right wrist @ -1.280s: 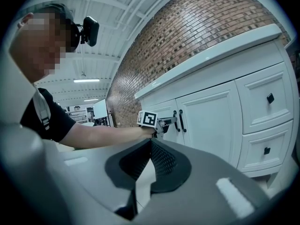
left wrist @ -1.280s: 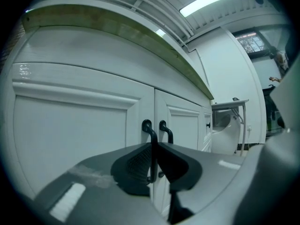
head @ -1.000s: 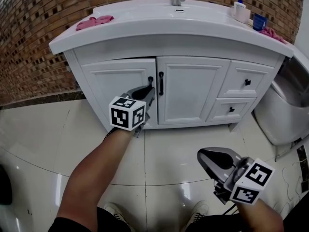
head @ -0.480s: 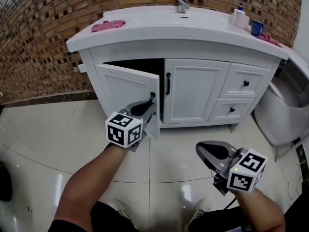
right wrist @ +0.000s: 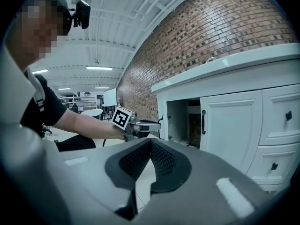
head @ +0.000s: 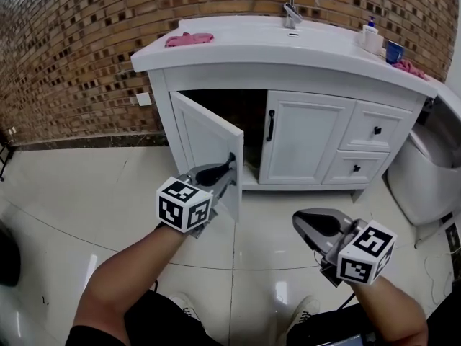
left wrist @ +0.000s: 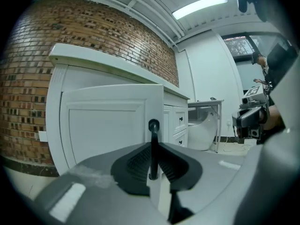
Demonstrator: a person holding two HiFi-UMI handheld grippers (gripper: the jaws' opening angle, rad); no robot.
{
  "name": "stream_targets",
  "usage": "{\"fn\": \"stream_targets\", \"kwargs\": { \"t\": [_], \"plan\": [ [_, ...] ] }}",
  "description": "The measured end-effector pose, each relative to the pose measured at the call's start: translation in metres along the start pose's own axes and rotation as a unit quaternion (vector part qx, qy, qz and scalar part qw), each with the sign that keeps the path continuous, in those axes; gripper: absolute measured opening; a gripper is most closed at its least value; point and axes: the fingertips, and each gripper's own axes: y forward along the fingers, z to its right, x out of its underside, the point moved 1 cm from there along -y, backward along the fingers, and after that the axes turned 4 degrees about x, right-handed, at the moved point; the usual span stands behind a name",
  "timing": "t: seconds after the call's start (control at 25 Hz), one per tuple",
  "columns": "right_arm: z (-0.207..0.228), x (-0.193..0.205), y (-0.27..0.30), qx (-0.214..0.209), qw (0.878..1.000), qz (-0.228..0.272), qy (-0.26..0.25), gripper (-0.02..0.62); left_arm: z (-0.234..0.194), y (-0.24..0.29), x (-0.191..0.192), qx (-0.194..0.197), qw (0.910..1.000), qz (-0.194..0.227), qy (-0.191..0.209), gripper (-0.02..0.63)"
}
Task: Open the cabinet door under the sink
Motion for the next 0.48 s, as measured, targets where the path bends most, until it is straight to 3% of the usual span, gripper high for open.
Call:
{"fn": "stream_targets", "kwargs": {
  "t": [0.24, 0.48],
  "plan": [
    [-0.011, -0.004, 0.008, -0.012, 1.0, 0.0, -0.006, 0.008, -0.002, -0.038, 0.007, -0.005, 1.0, -0.006, -0.003, 0.048],
    [-0.02, -0.005, 0.016, -0.023, 1.0, -0.003, -0.009, 0.008, -0.02, -0.096, 0.015, -0.034, 0.9994, -0.01, -0.003, 0.043]
  ]
}}
